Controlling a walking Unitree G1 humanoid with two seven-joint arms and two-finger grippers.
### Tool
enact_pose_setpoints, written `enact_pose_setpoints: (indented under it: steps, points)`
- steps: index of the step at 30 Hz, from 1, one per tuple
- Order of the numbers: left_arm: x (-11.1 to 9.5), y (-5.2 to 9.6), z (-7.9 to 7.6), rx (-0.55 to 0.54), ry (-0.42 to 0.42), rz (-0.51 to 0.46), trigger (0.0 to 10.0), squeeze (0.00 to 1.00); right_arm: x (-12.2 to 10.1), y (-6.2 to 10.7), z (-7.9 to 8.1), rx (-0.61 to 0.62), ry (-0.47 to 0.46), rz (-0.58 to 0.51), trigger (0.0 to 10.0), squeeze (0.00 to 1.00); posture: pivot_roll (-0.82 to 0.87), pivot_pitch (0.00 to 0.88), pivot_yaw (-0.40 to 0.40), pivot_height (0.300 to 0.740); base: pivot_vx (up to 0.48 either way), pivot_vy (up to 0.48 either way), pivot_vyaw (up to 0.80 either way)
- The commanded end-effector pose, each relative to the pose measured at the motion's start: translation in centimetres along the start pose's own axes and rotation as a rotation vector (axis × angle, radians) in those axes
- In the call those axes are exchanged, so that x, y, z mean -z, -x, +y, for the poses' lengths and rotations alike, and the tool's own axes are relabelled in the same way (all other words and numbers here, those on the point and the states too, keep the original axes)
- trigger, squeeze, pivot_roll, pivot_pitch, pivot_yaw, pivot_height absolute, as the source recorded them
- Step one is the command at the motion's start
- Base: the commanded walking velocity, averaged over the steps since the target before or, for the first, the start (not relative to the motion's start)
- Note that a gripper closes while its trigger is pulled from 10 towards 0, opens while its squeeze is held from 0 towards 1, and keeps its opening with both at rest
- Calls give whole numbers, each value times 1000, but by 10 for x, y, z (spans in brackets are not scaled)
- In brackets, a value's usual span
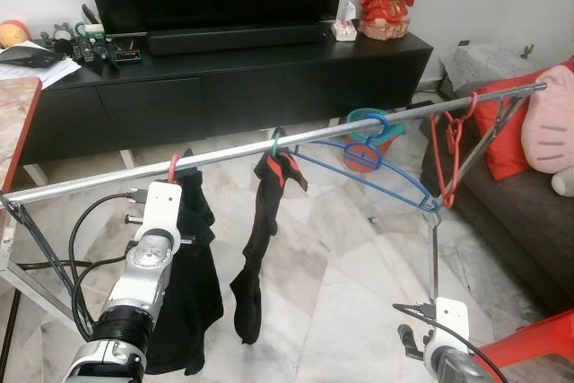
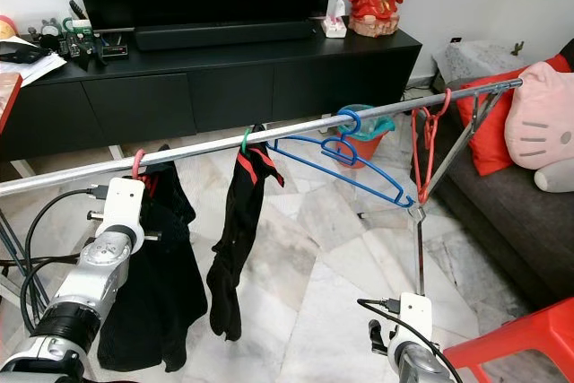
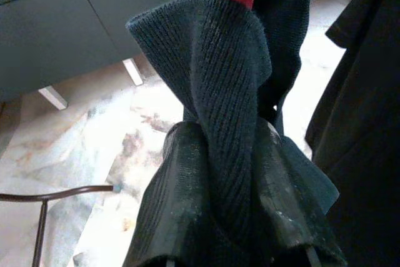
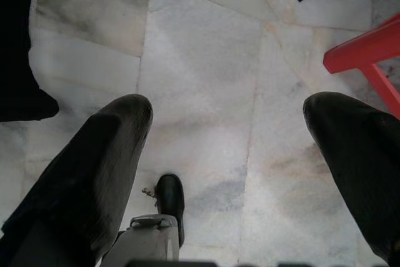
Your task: Hang hanger
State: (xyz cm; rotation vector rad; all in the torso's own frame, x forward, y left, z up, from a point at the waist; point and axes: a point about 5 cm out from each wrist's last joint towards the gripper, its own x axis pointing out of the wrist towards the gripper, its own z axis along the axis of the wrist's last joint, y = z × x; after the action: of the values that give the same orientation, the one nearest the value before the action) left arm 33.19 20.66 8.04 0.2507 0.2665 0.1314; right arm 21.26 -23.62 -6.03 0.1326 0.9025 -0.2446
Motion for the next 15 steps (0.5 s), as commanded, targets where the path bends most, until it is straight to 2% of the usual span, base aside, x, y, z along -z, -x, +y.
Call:
enact_pose_setpoints:
  steps: [1,2,3,12,15]
  points:
    - [1,3,-2,11,-16,-17,10000,0,-1,0,-4,13,-10,-3,10000,0,-6,0,-72,740,0,0,0]
    - [2,6,0,8,-6,-34,10000,792,-1,0,-5,15,-8,-2,10000,0,-5,0,-75,740,0,0,0]
    - [2,7,1,11,-4,-48,10000,1000,-1,0,-5,15,-5,-1,10000,0,1,0,-79,740,0,0,0]
    - [-1,17,5,23,3,-115,10000,1000,-1,1,-7,14,15,0,10000,0,15,0,-93,740,0,0,0]
    - [-1,25,4,36,7,-134,10000,1000,-1,1,-8,15,20,1,10000,0,19,0,-97,740,0,0,0]
